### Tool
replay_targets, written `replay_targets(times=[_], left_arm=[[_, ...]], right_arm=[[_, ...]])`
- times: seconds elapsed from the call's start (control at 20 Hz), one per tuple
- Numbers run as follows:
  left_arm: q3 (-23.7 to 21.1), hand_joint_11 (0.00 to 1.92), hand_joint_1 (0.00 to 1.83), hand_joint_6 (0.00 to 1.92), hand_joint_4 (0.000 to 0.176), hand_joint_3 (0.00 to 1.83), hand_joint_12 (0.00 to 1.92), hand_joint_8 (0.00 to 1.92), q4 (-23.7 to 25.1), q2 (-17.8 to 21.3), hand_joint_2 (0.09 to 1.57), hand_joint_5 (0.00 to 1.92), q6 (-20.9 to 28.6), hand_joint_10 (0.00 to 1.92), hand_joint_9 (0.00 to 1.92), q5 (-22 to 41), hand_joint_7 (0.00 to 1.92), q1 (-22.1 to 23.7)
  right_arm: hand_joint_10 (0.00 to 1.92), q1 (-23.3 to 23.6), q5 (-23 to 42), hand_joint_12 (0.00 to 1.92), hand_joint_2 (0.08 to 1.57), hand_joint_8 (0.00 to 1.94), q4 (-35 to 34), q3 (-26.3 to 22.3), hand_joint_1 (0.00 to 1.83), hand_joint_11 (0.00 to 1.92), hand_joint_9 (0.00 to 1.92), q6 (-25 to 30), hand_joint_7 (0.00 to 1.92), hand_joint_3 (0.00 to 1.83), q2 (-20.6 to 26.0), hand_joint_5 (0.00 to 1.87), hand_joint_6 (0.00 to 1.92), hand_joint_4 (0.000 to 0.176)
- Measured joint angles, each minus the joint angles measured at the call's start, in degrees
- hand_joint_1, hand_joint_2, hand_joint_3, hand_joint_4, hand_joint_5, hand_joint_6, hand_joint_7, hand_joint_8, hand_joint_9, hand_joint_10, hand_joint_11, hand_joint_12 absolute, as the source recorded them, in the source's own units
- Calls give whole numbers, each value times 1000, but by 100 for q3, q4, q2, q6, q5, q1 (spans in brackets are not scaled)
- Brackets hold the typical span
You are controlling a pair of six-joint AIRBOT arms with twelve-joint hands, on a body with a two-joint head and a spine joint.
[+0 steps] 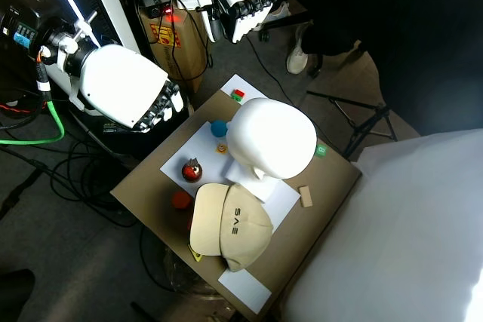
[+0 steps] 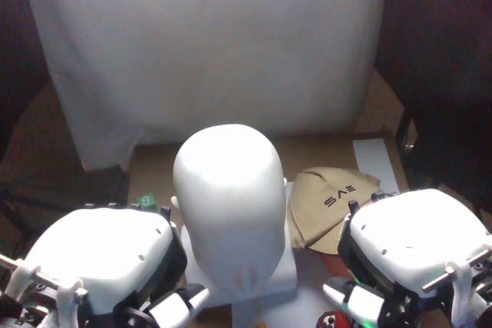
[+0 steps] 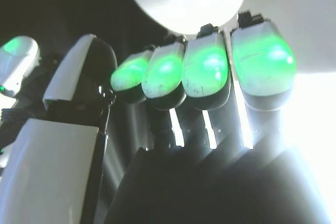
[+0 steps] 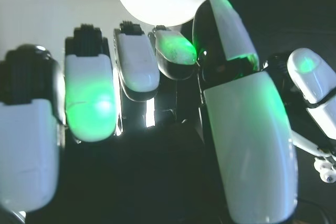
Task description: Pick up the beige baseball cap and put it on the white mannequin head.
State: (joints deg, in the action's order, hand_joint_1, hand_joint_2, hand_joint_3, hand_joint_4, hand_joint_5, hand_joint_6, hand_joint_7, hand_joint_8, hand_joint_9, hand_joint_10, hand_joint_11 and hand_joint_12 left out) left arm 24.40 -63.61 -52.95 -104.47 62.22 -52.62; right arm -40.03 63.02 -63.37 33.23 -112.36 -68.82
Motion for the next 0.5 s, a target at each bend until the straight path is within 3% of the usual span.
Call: replay_targets(times=[0.1,0.15,0.25,0.5], left_arm=[[0,0,0,56,37,112,273,21,-59,33,1122,80,-22,23,0,48,0,9],[-2,0,0,20,26,37,217,3,-96,50,1155,102,-48,4,0,87,0,13],[0,0,0,4,24,8,119,0,-188,114,1168,87,-55,0,0,81,0,13],[-4,0,0,2,21,0,231,2,-120,275,1166,119,-63,1,6,157,26,-85]], right_arm=[[54,-17,7,467,939,40,17,0,0,0,62,-15,83,192,-2,84,57,0],[19,-22,11,436,991,10,-4,-2,0,0,72,-63,89,85,-2,93,18,0],[4,-55,-17,470,1019,2,-52,-2,0,0,81,-48,97,27,-4,100,3,0],[10,-153,0,527,1026,7,260,63,0,0,115,-118,119,13,24,117,6,0]])
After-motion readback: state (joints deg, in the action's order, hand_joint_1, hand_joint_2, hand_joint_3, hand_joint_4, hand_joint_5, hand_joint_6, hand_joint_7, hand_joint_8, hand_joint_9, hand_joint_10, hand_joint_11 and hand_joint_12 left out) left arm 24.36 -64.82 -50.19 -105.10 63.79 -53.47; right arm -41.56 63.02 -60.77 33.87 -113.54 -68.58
